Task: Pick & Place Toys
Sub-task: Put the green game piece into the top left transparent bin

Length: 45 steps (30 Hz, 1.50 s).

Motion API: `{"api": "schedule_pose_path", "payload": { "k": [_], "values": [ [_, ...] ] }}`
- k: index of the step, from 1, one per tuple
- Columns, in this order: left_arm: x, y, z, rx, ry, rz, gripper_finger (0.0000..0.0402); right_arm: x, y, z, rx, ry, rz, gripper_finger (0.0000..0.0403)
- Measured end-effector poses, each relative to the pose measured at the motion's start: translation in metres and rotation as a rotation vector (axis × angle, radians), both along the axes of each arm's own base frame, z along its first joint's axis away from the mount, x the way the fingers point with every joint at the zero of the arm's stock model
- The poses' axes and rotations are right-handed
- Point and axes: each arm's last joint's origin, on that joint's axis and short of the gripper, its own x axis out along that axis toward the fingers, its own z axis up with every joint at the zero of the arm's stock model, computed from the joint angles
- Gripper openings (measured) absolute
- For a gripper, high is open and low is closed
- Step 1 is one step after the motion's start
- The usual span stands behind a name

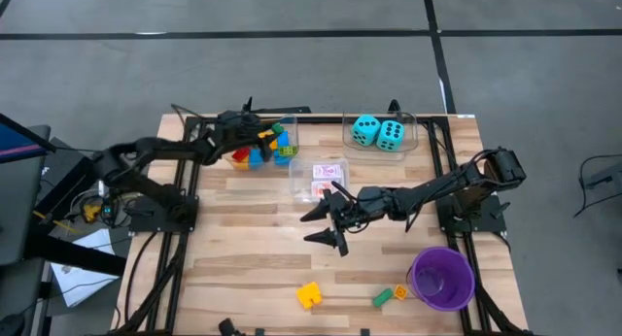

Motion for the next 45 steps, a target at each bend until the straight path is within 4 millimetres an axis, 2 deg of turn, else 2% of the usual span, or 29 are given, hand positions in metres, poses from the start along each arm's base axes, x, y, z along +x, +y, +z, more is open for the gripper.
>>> {"api": "schedule_pose_path", "payload": {
  "k": [6, 17, 40, 45],
  "values": [
    [0.014, 0.013, -0.005, -0.008, 0.032, 0.043, 0.0143, -0.001, 0.005, -0.001, -0.001, 0.006, 0.016, 0.0276],
    [0.015, 0.014, -0.009, -0.105, 0.124, 0.056, 0.0143, -0.002, 0.007, 0.0, 0.0, 0.002, 0.019, 0.0276],
    [0.015, 0.014, -0.01, -0.11, 0.126, 0.057, 0.0144, -0.002, 0.007, 0.0, -0.001, 0.002, 0.016, 0.0276],
    [0.015, 0.013, -0.009, -0.105, 0.124, 0.053, 0.017, -0.002, 0.007, 0.0, -0.001, 0.003, 0.016, 0.0276]
  ]
}}
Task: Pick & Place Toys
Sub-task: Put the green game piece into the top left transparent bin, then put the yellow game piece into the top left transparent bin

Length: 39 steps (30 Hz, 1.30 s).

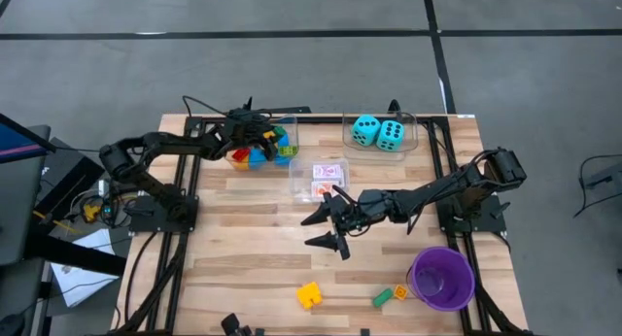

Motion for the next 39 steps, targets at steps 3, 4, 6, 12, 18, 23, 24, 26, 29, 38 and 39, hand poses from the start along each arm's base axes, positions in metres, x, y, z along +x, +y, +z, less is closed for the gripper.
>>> {"api": "schedule_pose_path", "payload": {
  "k": [3, 4, 6, 12, 18, 23, 24, 26, 29, 38, 39],
  "values": [
    [0.0, 0.0, 0.0, 0.004, -0.004, 0.0, 0.0199, 0.0, 0.0, 0.0, 0.0, 0.0, 0.0, 0.0276],
    [0.0, 0.0, 0.001, 0.005, -0.006, -0.001, 0.0207, 0.0, 0.0, 0.0, 0.0, 0.0, 0.0, 0.0276],
    [0.0, 0.0, 0.001, 0.006, -0.007, 0.0, 0.0222, 0.0, 0.0, 0.0, 0.0, 0.0, 0.0, 0.0276],
    [0.0, 0.0, 0.001, 0.006, -0.007, 0.0, 0.0246, 0.0, 0.0, 0.0, -0.001, 0.001, 0.0, 0.0276],
    [0.001, 0.001, 0.003, 0.04, -0.013, -0.012, 0.0245, 0.0, 0.0, -0.001, -0.004, 0.014, 0.0, 0.0276],
    [0.001, -0.007, 0.021, 0.082, -0.065, -0.036, 0.0236, 0.0, 0.0, -0.005, -0.018, 0.049, -0.054, 0.0276],
    [0.001, -0.011, 0.028, 0.098, -0.085, -0.046, 0.0234, -0.001, 0.0, -0.006, -0.018, 0.064, -0.078, 0.0276],
    [0.0, -0.02, 0.044, 0.137, -0.135, -0.069, 0.0231, -0.002, 0.002, -0.009, -0.013, 0.091, -0.126, 0.0276],
    [-0.005, -0.036, 0.071, 0.202, -0.225, -0.105, 0.0228, -0.004, 0.006, -0.012, 0.022, 0.129, -0.196, 0.0276],
    [-0.027, -0.081, 0.129, 0.316, -0.458, -0.201, 0.0229, -0.027, 0.059, -0.033, 0.181, 0.237, -0.503, 0.0276],
    [-0.029, -0.084, 0.132, 0.321, -0.474, -0.208, 0.0228, -0.03, 0.067, -0.04, 0.209, 0.232, -0.557, 0.0276]
  ]
}}
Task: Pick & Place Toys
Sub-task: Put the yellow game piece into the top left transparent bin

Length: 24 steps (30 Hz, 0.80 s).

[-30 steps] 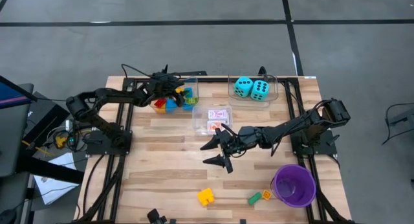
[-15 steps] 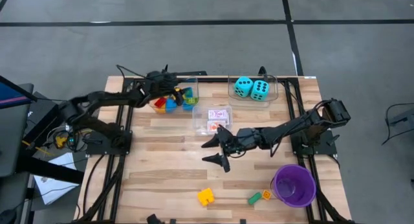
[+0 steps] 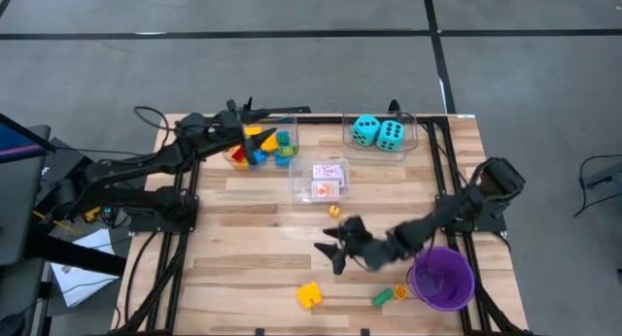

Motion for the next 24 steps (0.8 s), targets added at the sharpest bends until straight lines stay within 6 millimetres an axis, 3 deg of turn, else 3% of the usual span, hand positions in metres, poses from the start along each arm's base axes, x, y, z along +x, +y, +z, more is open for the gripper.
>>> {"api": "schedule_pose_path", "payload": {
  "k": [5, 14, 17, 24],
  "values": [
    [-0.005, -0.009, 0.01, 0.024, -0.054, -0.025, 0.0219, -0.007, 0.024, -0.029, 0.052, -0.075, -0.267, 0.0276],
    [-0.004, -0.011, 0.013, 0.042, -0.089, -0.037, 0.0203, 0.031, 0.005, -0.076, 0.087, 0.071, -0.47, 0.0276],
    [-0.004, -0.011, 0.012, 0.037, -0.08, -0.037, 0.0198, 0.042, 0.001, -0.078, 0.076, 0.145, -0.518, 0.0276],
    [-0.003, -0.012, 0.01, 0.025, -0.058, -0.045, 0.0189, 0.058, 0.02, -0.064, -0.029, 0.218, -0.584, 0.0276]
  ]
}}
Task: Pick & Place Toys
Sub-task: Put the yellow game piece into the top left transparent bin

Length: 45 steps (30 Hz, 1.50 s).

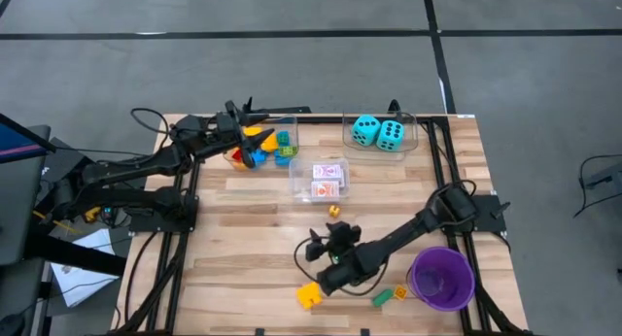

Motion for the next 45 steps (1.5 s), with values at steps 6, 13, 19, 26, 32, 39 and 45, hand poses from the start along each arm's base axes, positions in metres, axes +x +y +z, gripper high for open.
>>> {"api": "schedule_pose_path", "payload": {
  "k": [6, 13, 19, 26, 32, 39, 45],
  "values": [
    [0.002, -0.005, 0.0, -0.016, -0.008, -0.026, 0.0187, -0.005, -0.003, -0.018, 0.006, 0.035, -0.153, 0.0276],
    [0.002, -0.005, 0.001, -0.011, -0.019, -0.027, 0.0183, -0.022, -0.012, -0.028, 0.016, 0.073, -0.284, 0.0276],
    [0.002, -0.005, 0.002, -0.01, -0.022, -0.027, 0.0182, -0.016, -0.025, -0.031, 0.049, 0.107, -0.322, 0.0276],
    [0.002, -0.005, 0.002, -0.009, -0.022, -0.027, 0.0182, -0.006, -0.033, -0.032, 0.044, 0.135, -0.294, 0.0276],
    [0.002, -0.005, 0.002, -0.009, -0.023, -0.027, 0.0182, -0.005, -0.04, -0.032, 0.039, 0.147, -0.305, 0.0276],
    [0.002, -0.005, 0.002, -0.009, -0.023, -0.027, 0.0182, 0.004, -0.056, -0.033, 0.052, 0.208, -0.298, 0.0276],
    [0.002, -0.005, 0.002, -0.01, -0.022, -0.027, 0.0182, 0.005, -0.058, -0.033, 0.055, 0.223, -0.291, 0.0276]
  ]
}}
